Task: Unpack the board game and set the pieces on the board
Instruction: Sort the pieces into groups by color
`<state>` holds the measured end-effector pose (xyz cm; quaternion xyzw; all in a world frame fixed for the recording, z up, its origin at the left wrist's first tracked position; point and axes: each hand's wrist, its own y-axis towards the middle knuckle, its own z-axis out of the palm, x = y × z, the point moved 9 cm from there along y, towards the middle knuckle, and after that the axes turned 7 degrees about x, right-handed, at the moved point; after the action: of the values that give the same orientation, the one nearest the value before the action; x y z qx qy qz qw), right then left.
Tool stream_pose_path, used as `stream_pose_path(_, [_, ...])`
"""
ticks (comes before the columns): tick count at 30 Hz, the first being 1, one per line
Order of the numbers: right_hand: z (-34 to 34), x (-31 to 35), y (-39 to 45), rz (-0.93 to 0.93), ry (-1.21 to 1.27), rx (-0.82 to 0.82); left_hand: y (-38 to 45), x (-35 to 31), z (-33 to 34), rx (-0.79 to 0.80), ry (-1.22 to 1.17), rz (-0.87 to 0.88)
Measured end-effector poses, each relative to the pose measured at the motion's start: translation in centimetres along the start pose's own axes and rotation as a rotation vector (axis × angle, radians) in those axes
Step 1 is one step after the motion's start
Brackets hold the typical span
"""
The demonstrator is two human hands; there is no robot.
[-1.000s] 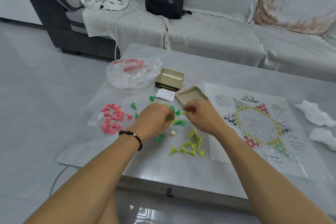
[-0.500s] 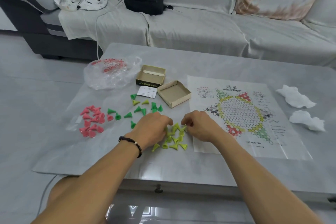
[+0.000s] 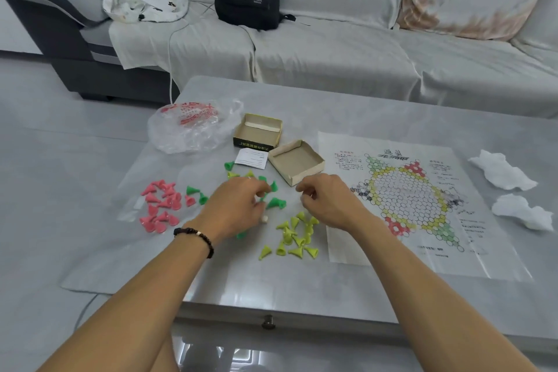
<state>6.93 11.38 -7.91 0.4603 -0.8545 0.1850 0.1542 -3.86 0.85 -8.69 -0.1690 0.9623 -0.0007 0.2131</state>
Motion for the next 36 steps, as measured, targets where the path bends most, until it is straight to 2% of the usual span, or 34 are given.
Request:
stream_pose_path(3, [0.1,2.1,2.4,-0.051,-0.012,-0.012,0.7,3.4,-2.3,-0.149,0.019,-0.143])
stream_pose_path(6, [0.7,4.1,5.4,-0.097,-0.046,-0.014,1.7,6.0,-3.5,-0.211,0.036,-0.252])
stream_pose_path(15, [4.6,7.7,12.1,-0.152,-0.229,0.085,5.3,9.2,-1.8,-0.043,0.047,-0.220])
stream_pose_path(19, [4.7,8.0,12.4,-0.179,-0.267,0.063,5.4,8.9,-1.5,-0.022,0.117,-0.164])
stream_pose_path(23, [2.4,7.9,11.4,-0.185,-0.172,-0.004,4.1,7.7,-2.4,-0.066,0.094,-0.124])
stream_pose_path(31, [-1.8,6.0,3.4,-0.193,0.045,-0.097,-1.4,2.2,-3.0,-0.175,-0.165,-0.047])
stream_pose_path(36, [-0.4,3.6,-2.6,-0.110,0.020,-0.089,-4.9,-0.5,-0.4,-0.152,-0.308,-0.022])
